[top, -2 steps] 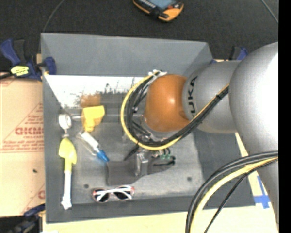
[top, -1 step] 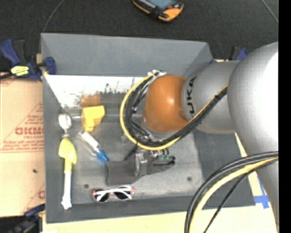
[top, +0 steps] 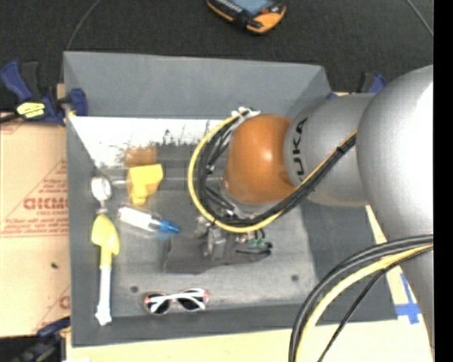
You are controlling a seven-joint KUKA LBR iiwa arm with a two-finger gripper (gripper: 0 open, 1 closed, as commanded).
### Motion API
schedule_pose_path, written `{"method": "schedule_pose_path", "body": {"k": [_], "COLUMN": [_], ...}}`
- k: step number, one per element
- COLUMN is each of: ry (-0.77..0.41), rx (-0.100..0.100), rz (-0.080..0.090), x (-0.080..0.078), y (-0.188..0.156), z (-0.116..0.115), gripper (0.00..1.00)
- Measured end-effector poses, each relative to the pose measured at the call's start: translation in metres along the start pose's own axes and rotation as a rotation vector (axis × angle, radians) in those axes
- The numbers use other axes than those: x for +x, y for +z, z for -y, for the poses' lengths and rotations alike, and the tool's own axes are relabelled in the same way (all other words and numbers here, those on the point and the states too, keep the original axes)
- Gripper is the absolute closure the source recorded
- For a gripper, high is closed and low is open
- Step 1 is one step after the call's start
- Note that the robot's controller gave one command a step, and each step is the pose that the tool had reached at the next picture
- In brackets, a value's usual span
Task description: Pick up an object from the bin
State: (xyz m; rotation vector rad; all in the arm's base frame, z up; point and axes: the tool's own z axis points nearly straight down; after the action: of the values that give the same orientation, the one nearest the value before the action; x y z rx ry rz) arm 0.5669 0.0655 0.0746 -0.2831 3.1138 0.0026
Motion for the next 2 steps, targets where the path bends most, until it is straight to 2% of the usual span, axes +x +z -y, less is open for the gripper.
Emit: {"method": "schedule_pose_path", "body": {"k": [2], "ry": [0.001], "rx": [0.000], "rz": [0.000], "x": [0.0000], "y": [-0.0009], "z": [0.0000], "gripper": [1.00]}}
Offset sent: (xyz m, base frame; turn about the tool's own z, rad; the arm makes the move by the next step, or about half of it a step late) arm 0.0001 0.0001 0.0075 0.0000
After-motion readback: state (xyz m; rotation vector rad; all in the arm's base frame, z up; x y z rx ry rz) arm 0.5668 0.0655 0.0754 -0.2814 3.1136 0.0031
